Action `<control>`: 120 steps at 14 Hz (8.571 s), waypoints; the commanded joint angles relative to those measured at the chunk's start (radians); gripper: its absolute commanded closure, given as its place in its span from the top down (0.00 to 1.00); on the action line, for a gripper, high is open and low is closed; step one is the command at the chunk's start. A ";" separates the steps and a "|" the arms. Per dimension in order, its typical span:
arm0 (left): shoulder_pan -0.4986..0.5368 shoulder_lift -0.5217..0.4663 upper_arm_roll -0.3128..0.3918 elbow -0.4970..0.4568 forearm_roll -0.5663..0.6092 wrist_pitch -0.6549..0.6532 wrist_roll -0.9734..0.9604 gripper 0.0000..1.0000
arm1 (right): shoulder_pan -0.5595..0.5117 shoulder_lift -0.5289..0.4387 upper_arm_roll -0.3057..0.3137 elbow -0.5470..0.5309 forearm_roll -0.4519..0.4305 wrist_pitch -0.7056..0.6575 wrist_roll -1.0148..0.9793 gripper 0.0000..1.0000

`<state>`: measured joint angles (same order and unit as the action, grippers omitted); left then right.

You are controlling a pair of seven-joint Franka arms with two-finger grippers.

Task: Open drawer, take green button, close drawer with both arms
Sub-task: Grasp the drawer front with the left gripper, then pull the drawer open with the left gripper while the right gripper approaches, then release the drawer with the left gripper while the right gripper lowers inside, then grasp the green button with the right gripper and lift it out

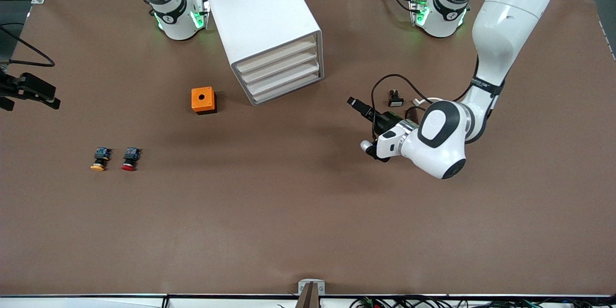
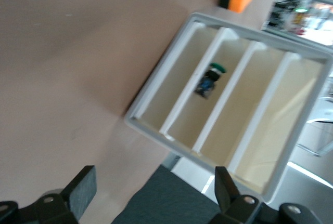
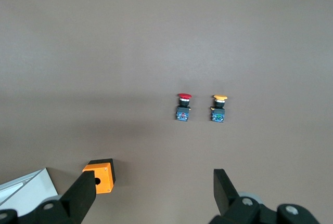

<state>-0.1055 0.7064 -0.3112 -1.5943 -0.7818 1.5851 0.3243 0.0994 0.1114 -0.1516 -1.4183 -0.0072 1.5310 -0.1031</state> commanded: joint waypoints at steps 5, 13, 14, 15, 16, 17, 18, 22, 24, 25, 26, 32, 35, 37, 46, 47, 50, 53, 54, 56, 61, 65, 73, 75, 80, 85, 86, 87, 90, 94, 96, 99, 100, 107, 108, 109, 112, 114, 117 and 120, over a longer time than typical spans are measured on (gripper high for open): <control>-0.062 0.080 -0.009 -0.019 -0.216 0.018 0.076 1.00 | 0.052 0.048 -0.003 0.027 0.006 0.004 0.088 1.00; -0.177 0.137 -0.009 -0.052 -0.350 0.121 0.290 1.00 | 0.117 0.093 -0.003 0.022 0.000 0.004 0.281 1.00; -0.193 0.140 -0.009 -0.056 -0.367 0.128 0.323 1.00 | 0.114 0.093 -0.003 0.018 0.001 0.000 0.283 1.00; -0.200 0.151 -0.009 -0.058 -0.379 0.133 0.349 1.00 | 0.115 0.093 -0.003 0.015 0.000 -0.003 0.281 1.00; -0.212 0.157 -0.009 -0.061 -0.384 0.138 0.367 1.00 | 0.117 0.096 -0.003 0.015 -0.005 -0.006 0.281 1.00; -0.218 0.159 -0.009 -0.065 -0.386 0.150 0.374 1.00 | 0.117 0.099 -0.003 0.015 -0.005 -0.008 0.284 1.00; -0.227 0.157 -0.009 -0.075 -0.389 0.170 0.375 1.00 | 0.117 0.099 -0.003 0.015 -0.005 -0.008 0.284 1.00; -0.278 0.173 -0.009 -0.090 -0.448 0.216 0.452 1.00 | 0.151 0.099 -0.003 0.013 -0.005 -0.041 0.392 1.00; -0.290 0.174 -0.009 -0.099 -0.464 0.225 0.455 1.00 | 0.193 0.096 -0.003 -0.001 -0.005 -0.043 0.509 1.00; -0.298 0.180 -0.009 -0.102 -0.477 0.227 0.473 1.00 | 0.204 0.094 -0.003 -0.008 -0.005 -0.043 0.560 1.00; -0.302 0.188 -0.009 -0.102 -0.488 0.227 0.499 1.00 | 0.215 0.094 -0.003 -0.008 -0.005 -0.048 0.583 1.00; -0.352 0.214 -0.008 -0.101 -0.571 0.253 0.590 0.65 | 0.227 0.091 -0.003 -0.025 0.000 -0.052 0.652 1.00; -0.358 0.216 -0.008 -0.101 -0.577 0.260 0.591 0.43 | 0.250 0.090 -0.003 -0.025 0.000 -0.065 0.706 1.00; -0.356 0.220 -0.008 -0.099 -0.576 0.260 0.591 0.26 | 0.256 0.090 -0.002 -0.027 0.010 -0.072 0.752 1.00; -0.352 0.246 0.032 -0.030 -0.565 0.260 0.535 0.06 | 0.338 0.090 -0.003 -0.027 0.091 -0.072 0.934 1.00; -0.352 0.248 0.046 -0.023 -0.562 0.259 0.523 0.06 | 0.338 0.090 -0.003 -0.025 0.107 -0.068 0.966 1.00; -0.355 0.263 0.078 0.010 -0.560 0.259 0.518 0.05 | 0.379 0.093 -0.002 -0.027 0.107 -0.054 1.038 1.00; -0.353 0.285 0.121 0.037 -0.560 0.259 0.516 0.05 | 0.430 0.096 -0.002 -0.048 0.107 -0.040 1.105 1.00; -0.352 0.286 0.132 0.040 -0.562 0.259 0.515 0.05 | 0.445 0.094 -0.002 -0.060 0.107 -0.020 1.135 1.00; -0.344 0.285 0.165 0.042 -0.562 0.259 0.522 0.05 | 0.491 0.094 -0.003 -0.108 0.107 0.038 1.218 1.00; -0.315 0.285 0.185 0.071 -0.554 0.257 0.521 0.06 | 0.609 0.096 -0.002 -0.263 0.113 0.236 1.419 1.00; -0.303 0.283 0.211 0.083 -0.550 0.253 0.516 0.08 | 0.652 0.169 -0.002 -0.283 0.211 0.334 1.458 1.00; -0.264 0.251 0.239 0.126 -0.429 0.234 0.403 1.00 | 0.721 0.281 -0.002 -0.245 0.219 0.455 1.571 1.00; -0.240 0.239 0.239 0.175 -0.343 0.207 0.305 1.00 | 0.738 0.309 -0.003 -0.235 0.220 0.478 1.577 1.00; -0.204 0.200 0.241 0.243 -0.163 0.176 0.165 1.00 | 0.764 0.366 -0.002 -0.222 0.220 0.549 1.619 1.00; -0.209 0.151 0.296 0.257 -0.018 0.176 0.087 1.00 | 0.767 0.407 -0.002 -0.222 0.220 0.551 1.620 1.00; -0.207 0.137 0.302 0.258 0.017 0.177 0.073 1.00 | 0.775 0.415 -0.002 -0.222 0.222 0.551 1.622 1.00; -0.209 0.127 0.316 0.258 0.053 0.177 0.053 1.00 | 0.786 0.424 -0.002 -0.222 0.222 0.551 1.623 1.00; -0.210 0.096 0.343 0.258 0.169 0.177 0.012 1.00 | 0.792 0.452 -0.002 -0.215 0.224 0.551 1.626 1.00; -0.223 0.053 0.363 0.292 0.344 0.177 -0.099 1.00 | 0.804 0.478 -0.002 -0.202 0.224 0.551 1.625 1.00; -0.229 0.022 0.363 0.292 0.444 0.177 -0.152 1.00 | 0.812 0.481 -0.002 -0.202 0.224 0.551 1.623 0.95; -0.252 0.001 0.362 0.292 0.544 0.181 -0.253 1.00 | 0.815 0.491 0.000 -0.195 0.224 0.551 1.623 0.78; -0.281 -0.004 0.365 0.292 0.573 0.184 -0.304 1.00 | 0.818 0.491 -0.002 -0.192 0.224 0.551 1.623 0.68; -0.375 -0.019 0.363 0.292 0.658 0.191 -0.671 1.00 | 0.816 0.501 -0.002 -0.140 0.222 0.529 1.619 0.12; -0.387 -0.019 0.363 0.292 0.658 0.194 -0.700 1.00 | 0.815 0.495 -0.002 -0.117 0.220 0.488 1.619 0.10; -0.391 -0.019 0.363 0.292 0.658 0.194 -0.718 1.00 | 0.804 0.493 -0.003 -0.073 0.220 0.415 1.611 0.09; -0.417 -0.016 0.363 0.292 0.658 0.199 -0.795 1.00 | 0.748 0.485 -0.010 0.089 0.207 0.125 1.550 0.07; -0.437 -0.013 0.362 0.290 0.659 0.225 -0.878 1.00 | 0.691 0.424 -0.013 0.111 0.204 0.013 1.417 0.06; -0.464 0.002 0.356 0.286 0.653 0.260 -1.002 1.00 | 0.533 0.334 -0.013 0.107 0.204 -0.107 1.121 0.05; -0.515 0.018 0.354 0.281 0.656 0.343 -1.158 1.00 | 0.386 0.289 -0.013 0.076 0.161 -0.143 0.817 0.06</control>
<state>-0.5783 0.7178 0.0354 -1.3020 -0.1422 1.8739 -0.7418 0.5593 0.4354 -0.1866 -1.2968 0.1828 1.3938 0.8646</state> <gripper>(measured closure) 0.000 0.564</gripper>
